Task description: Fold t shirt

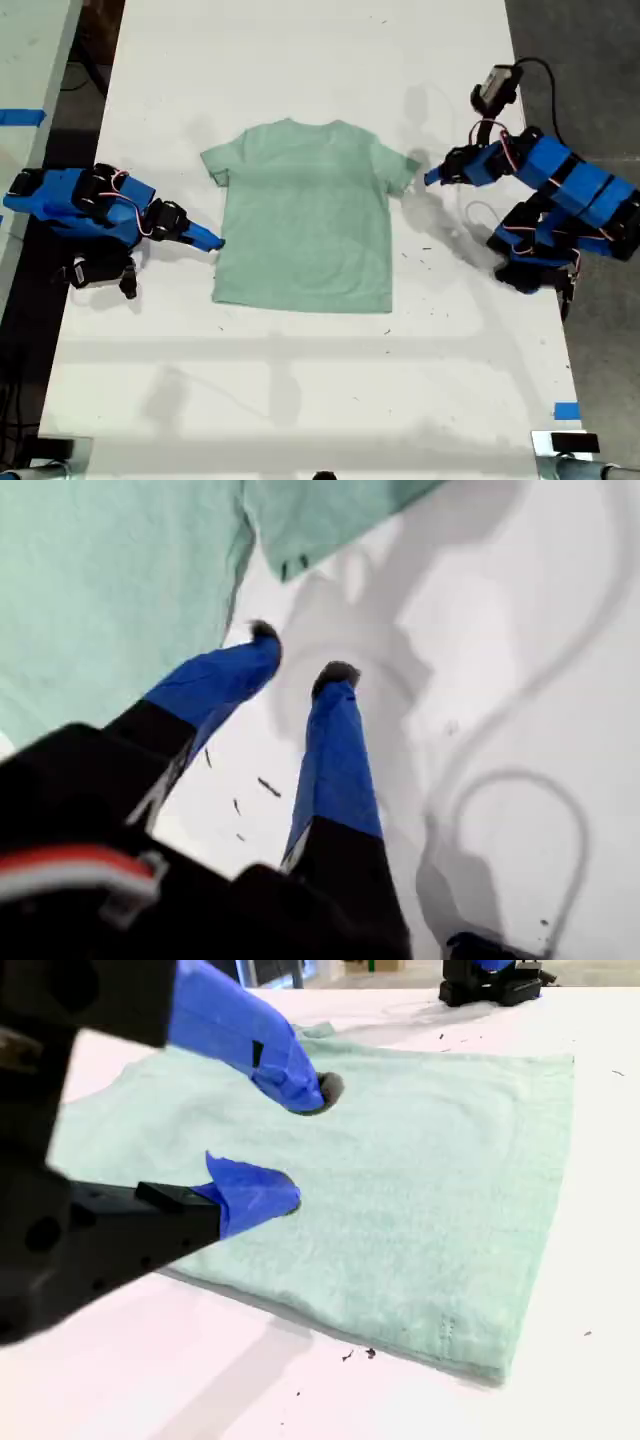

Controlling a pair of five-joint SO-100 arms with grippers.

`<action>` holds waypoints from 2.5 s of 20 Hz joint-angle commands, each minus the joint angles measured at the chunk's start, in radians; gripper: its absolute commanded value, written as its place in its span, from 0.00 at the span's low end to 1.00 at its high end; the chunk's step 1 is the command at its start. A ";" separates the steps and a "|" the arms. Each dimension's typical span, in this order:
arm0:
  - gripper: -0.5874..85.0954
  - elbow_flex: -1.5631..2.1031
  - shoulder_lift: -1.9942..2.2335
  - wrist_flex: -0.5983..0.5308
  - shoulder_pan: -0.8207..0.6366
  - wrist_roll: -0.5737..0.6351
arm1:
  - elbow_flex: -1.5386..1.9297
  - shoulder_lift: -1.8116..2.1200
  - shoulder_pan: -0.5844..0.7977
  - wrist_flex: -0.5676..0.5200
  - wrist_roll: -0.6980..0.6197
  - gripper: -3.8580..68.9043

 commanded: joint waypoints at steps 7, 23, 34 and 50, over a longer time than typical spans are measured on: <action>0.15 0.008 0.008 -0.002 0.005 0.006 | -0.623 -1.055 0.204 -0.268 -0.121 0.37; 0.15 0.006 0.008 -0.002 0.003 0.006 | -0.621 -0.965 0.061 -0.097 -0.058 0.09; 0.15 0.006 0.008 -0.002 0.003 0.006 | -1.015 -0.911 -0.092 0.183 -0.074 0.08; 0.15 0.006 0.008 -0.002 0.003 0.006 | -0.549 -0.845 -0.014 -0.015 -0.080 0.08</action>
